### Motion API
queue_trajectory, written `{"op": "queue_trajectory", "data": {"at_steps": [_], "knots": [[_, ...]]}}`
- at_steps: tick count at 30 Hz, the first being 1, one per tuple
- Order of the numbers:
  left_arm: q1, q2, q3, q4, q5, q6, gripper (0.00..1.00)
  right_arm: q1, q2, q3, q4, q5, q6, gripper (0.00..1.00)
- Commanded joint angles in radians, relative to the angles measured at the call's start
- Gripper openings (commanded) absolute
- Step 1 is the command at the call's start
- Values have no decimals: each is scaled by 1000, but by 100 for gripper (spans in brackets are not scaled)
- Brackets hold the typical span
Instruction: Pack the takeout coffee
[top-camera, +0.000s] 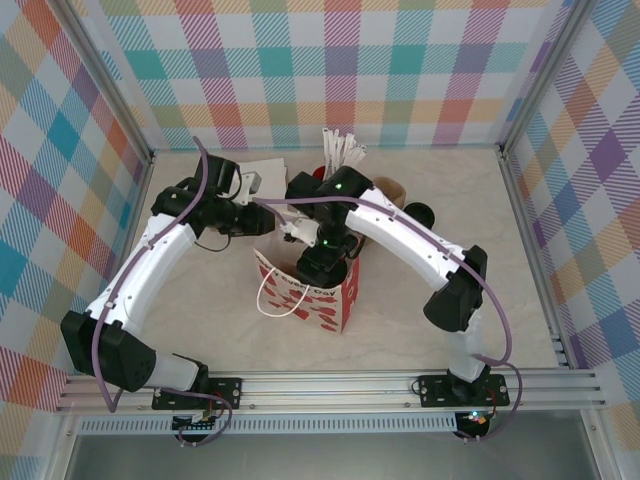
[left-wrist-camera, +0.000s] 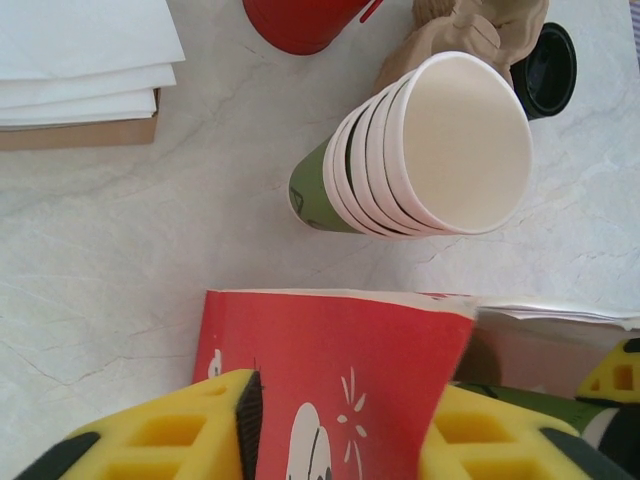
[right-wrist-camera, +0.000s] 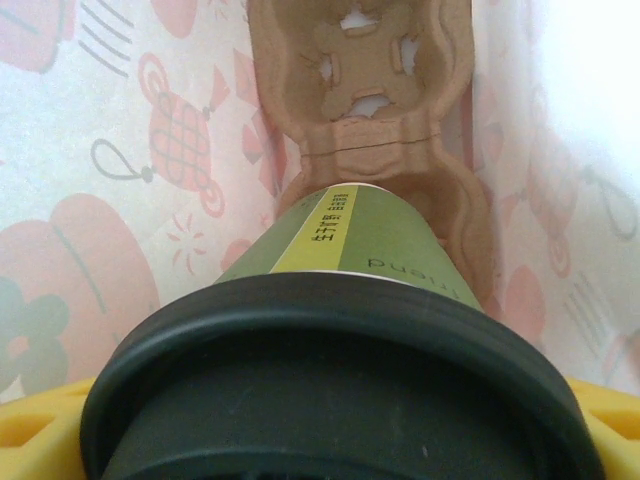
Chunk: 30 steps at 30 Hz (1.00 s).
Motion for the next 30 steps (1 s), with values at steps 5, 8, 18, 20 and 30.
{"op": "queue_trajectory", "data": {"at_steps": [5,8,18,20,30], "knots": [[-4,-47,-15,-17,31,10,40,-11,29,22,2,12,-80,87],[-4,-62,-28,-21,18,10,40,-18,27,7,9,5,-78,87],[-4,-76,-42,-25,11,5,46,-38,18,-53,60,-42,-58,87],[-4,-80,-48,-24,8,3,46,-41,13,-67,69,-52,-58,87],[-4,-85,-77,-19,-14,0,46,-43,6,-129,105,-68,-66,87]]}}
